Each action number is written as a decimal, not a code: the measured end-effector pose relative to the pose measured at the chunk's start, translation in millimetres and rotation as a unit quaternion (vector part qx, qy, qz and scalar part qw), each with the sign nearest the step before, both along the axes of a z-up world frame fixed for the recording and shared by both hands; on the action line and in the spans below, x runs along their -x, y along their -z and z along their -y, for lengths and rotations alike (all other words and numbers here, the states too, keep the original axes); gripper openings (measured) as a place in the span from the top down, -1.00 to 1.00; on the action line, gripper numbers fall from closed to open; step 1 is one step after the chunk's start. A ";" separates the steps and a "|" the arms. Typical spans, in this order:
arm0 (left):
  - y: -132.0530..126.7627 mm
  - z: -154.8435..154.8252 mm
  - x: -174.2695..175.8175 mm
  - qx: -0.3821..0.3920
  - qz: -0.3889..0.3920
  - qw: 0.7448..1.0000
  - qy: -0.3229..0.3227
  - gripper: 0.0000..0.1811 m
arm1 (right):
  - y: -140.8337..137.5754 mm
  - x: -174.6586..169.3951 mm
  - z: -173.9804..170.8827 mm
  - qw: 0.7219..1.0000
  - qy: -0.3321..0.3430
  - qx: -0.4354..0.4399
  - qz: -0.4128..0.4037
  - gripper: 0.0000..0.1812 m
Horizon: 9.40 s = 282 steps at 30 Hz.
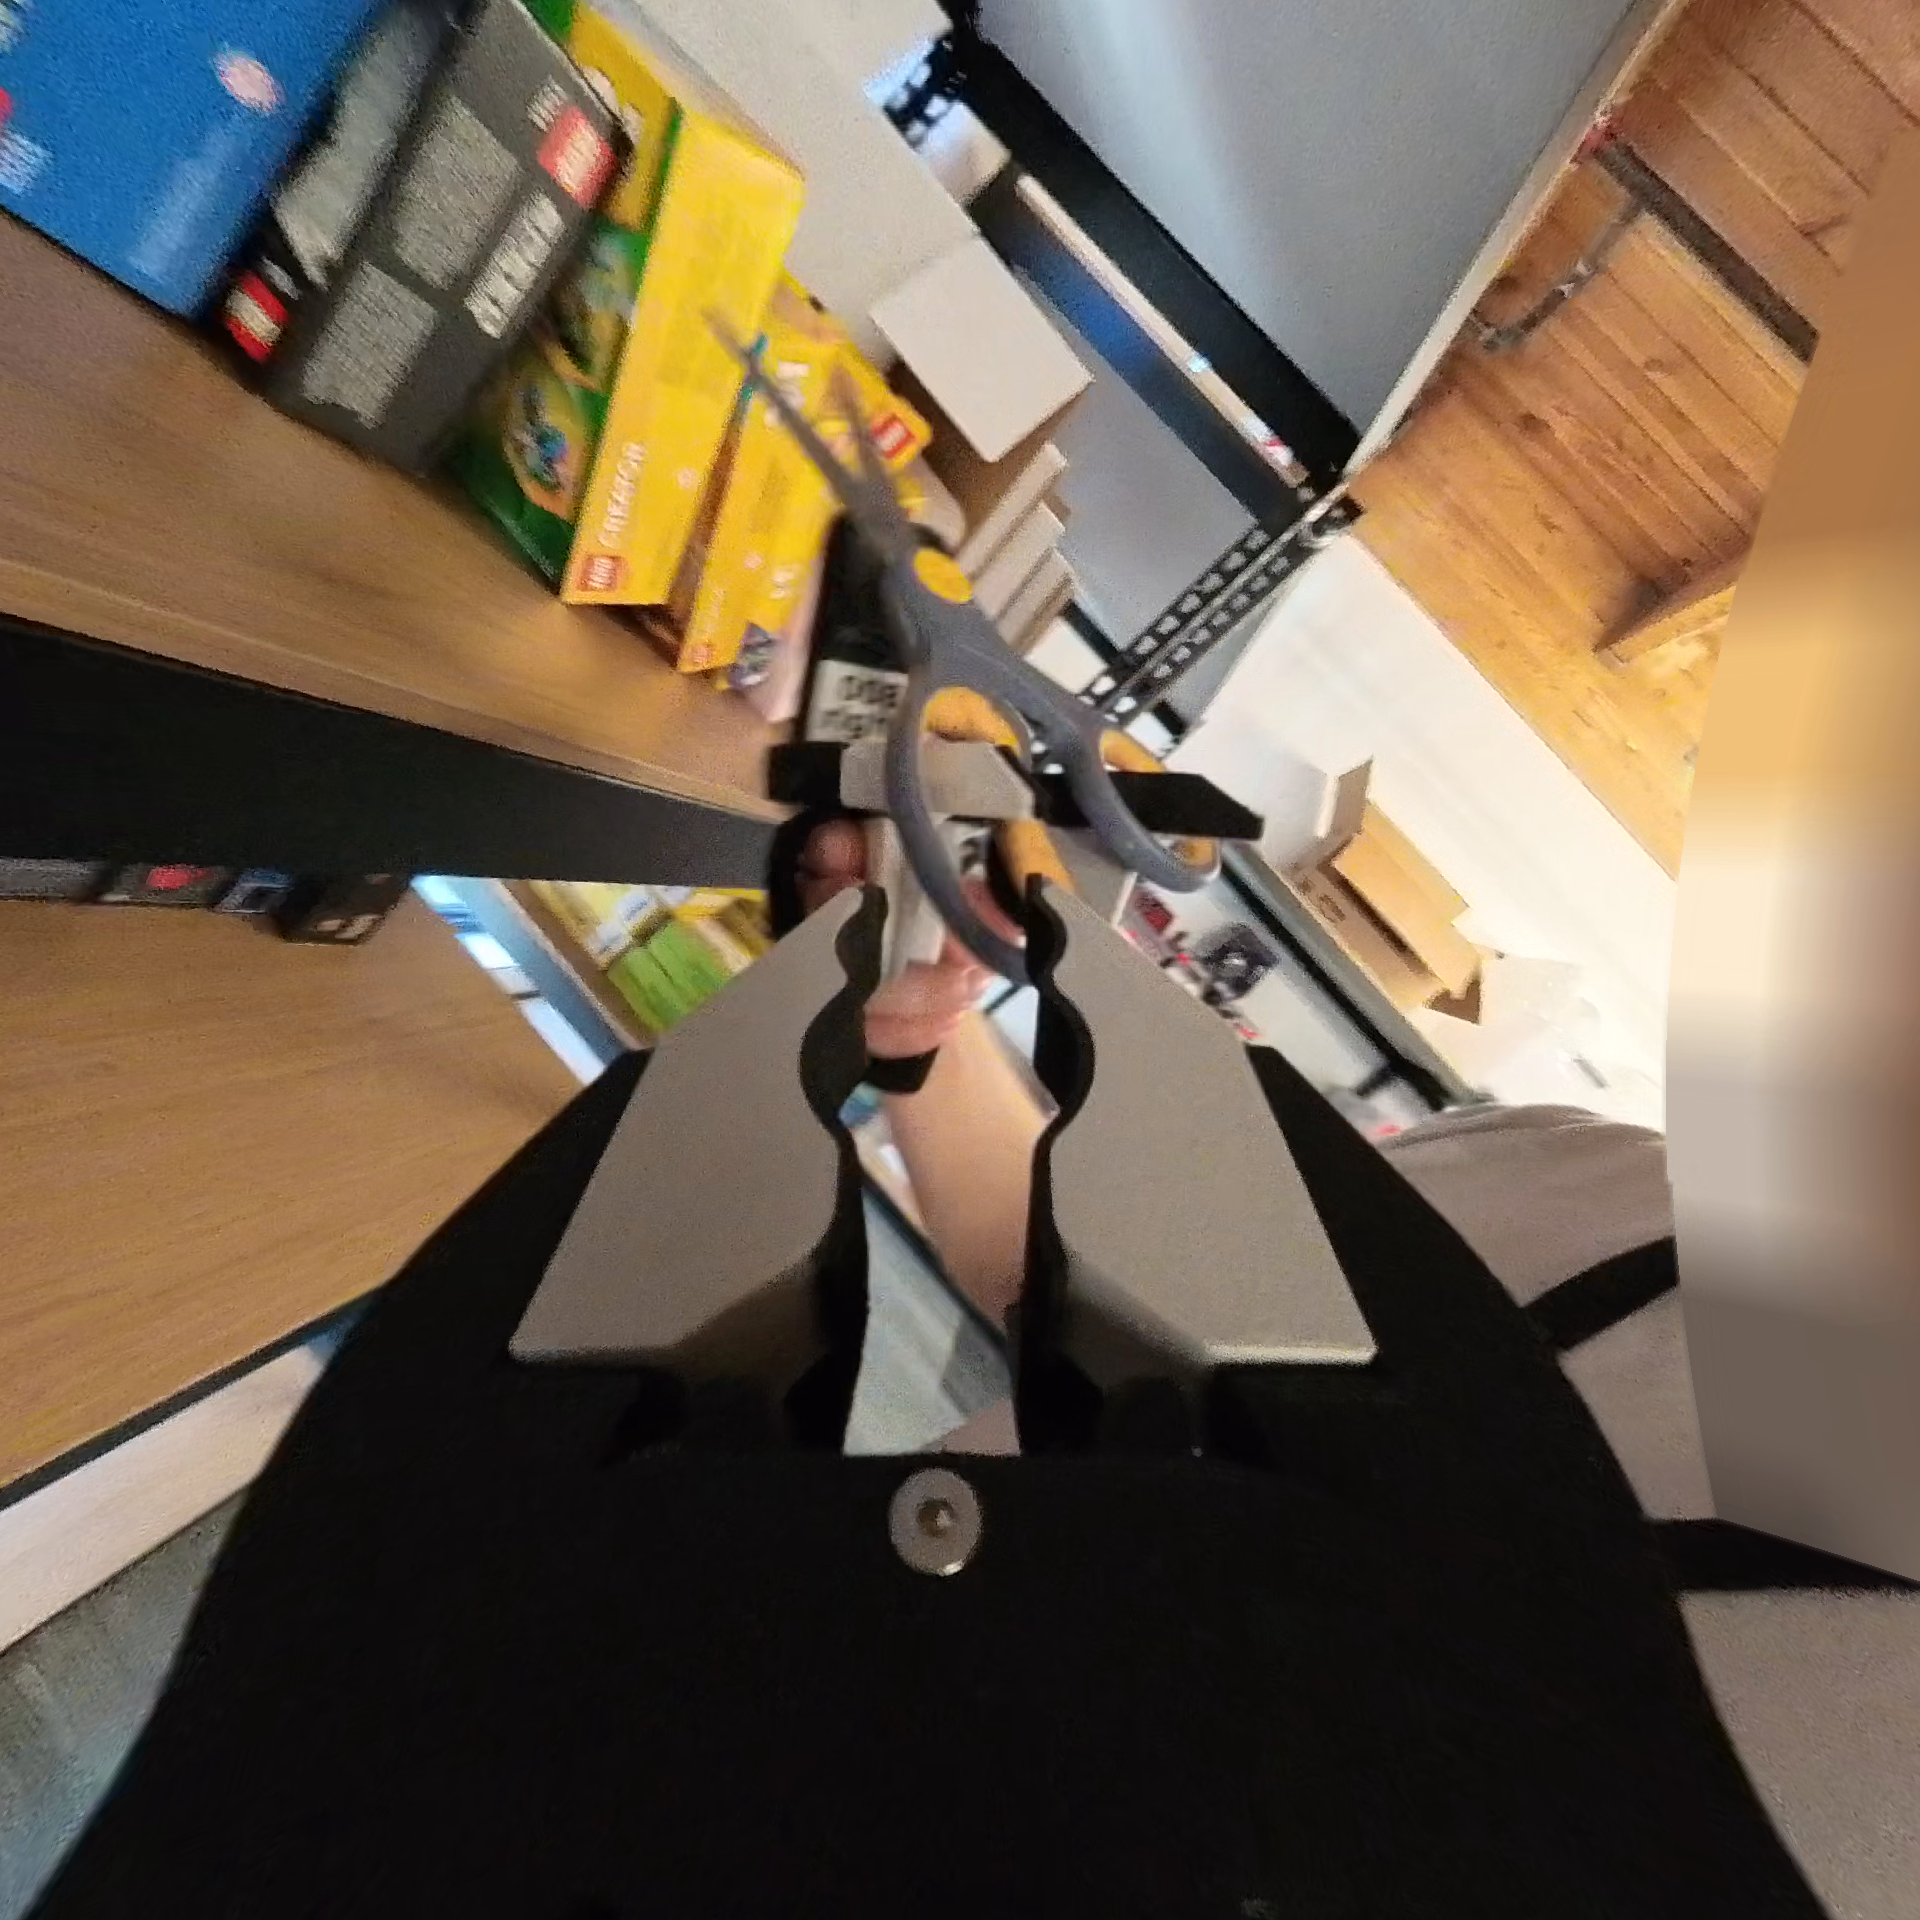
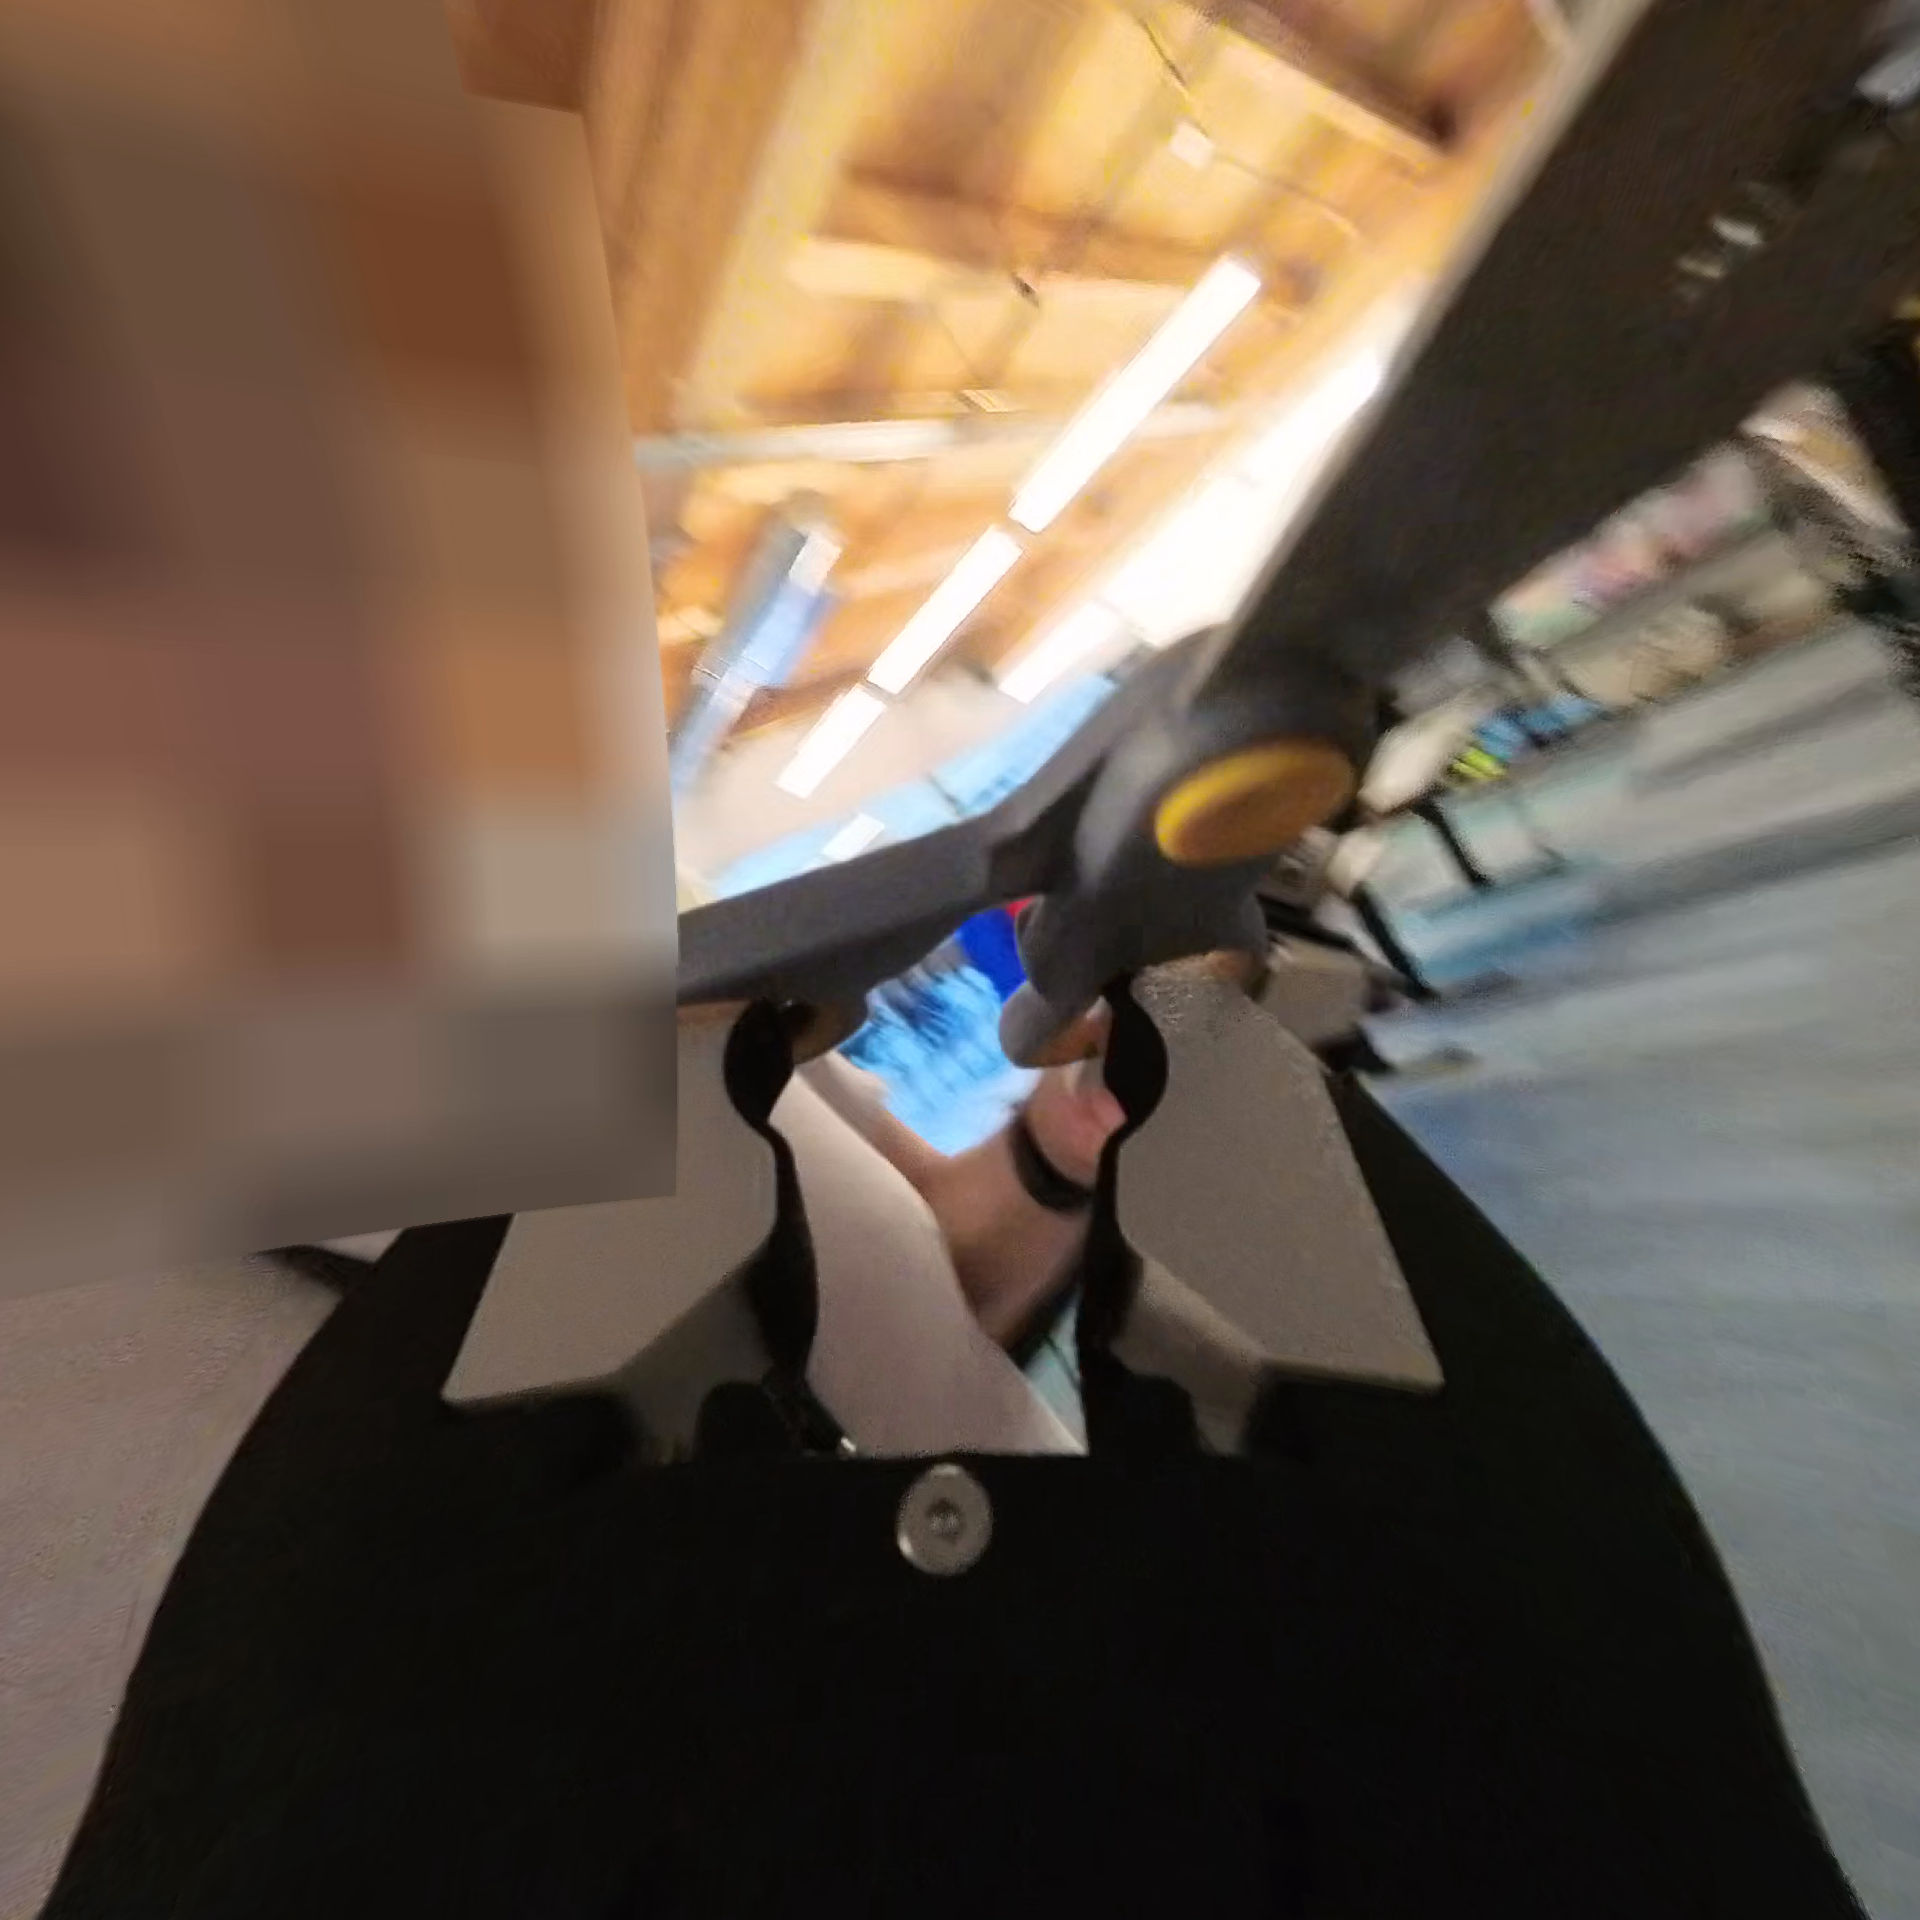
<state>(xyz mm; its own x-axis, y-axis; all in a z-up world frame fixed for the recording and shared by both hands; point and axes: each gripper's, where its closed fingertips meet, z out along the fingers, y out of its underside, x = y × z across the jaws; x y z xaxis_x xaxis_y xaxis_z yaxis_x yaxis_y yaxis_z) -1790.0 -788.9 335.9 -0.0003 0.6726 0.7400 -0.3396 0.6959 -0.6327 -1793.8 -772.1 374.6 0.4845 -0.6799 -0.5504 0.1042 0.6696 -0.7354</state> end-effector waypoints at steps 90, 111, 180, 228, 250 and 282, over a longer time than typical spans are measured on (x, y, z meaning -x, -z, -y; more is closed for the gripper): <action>-91.6 255.6 -197.2 0.324 0.291 0.804 -0.406 0.69 | -62.4 -85.2 226.9 0.837 -0.037 0.151 -0.524 0.59; -91.3 255.0 -195.8 0.325 0.287 0.805 -0.405 0.69 | -76.5 -87.7 234.7 0.805 -0.039 0.169 -0.567 0.60; -83.8 237.4 -204.5 0.340 0.281 0.803 -0.401 0.70 | -64.5 -90.3 224.0 0.788 -0.044 0.212 -0.576 0.74; 46.4 161.9 31.0 -0.324 0.120 0.939 0.004 0.71 | 51.8 180.0 146.0 0.531 0.127 0.430 -0.719 0.35; -46.6 176.6 -134.8 0.147 0.304 0.932 -0.131 0.36 | 98.9 65.6 166.6 0.617 0.087 0.473 -0.623 0.55; -197.4 283.3 -188.1 0.733 0.535 0.373 -0.195 0.93 | -151.8 -166.7 313.4 0.515 0.466 0.577 -0.431 0.56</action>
